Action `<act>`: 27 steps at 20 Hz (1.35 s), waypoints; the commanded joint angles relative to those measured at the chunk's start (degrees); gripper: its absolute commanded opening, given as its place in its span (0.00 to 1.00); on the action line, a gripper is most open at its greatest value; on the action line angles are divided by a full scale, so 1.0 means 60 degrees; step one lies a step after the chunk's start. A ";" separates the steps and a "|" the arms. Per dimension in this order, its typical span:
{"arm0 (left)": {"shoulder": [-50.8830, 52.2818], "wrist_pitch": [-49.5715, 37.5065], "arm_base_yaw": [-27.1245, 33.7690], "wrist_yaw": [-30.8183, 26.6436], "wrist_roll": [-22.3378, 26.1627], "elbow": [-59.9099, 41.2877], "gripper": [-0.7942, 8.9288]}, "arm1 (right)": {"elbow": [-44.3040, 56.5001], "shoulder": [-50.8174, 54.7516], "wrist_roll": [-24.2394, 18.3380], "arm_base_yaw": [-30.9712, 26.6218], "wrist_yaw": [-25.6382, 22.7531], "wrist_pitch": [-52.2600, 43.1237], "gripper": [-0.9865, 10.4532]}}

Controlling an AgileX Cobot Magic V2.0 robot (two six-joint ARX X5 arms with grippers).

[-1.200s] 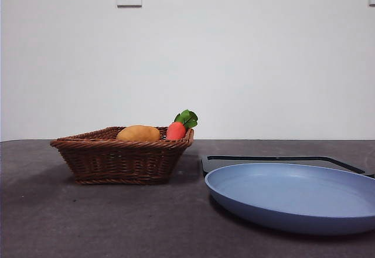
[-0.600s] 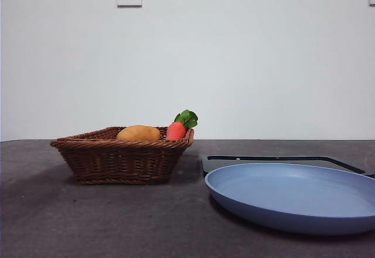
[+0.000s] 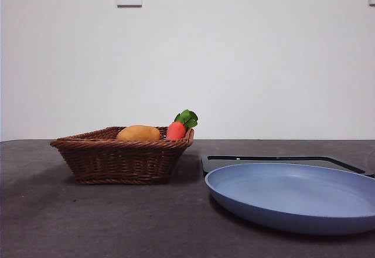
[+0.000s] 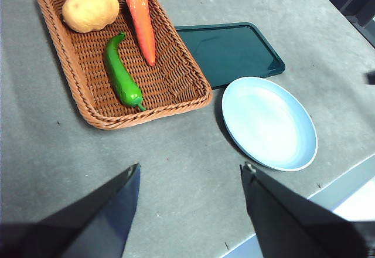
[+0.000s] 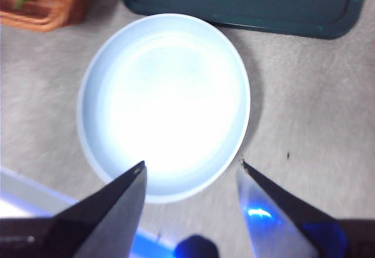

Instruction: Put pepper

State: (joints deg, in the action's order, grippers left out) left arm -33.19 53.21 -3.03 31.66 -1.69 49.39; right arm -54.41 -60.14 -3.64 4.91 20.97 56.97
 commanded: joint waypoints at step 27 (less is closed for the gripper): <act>-0.0018 -0.0149 0.0000 0.0011 0.0036 0.0138 0.40 | -0.0149 -0.5839 -0.0153 0.0259 -0.0477 -0.2605 0.10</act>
State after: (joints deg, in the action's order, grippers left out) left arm -33.19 53.10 -3.03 31.66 -1.69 49.39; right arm -54.43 -93.84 -4.10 6.15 18.11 41.69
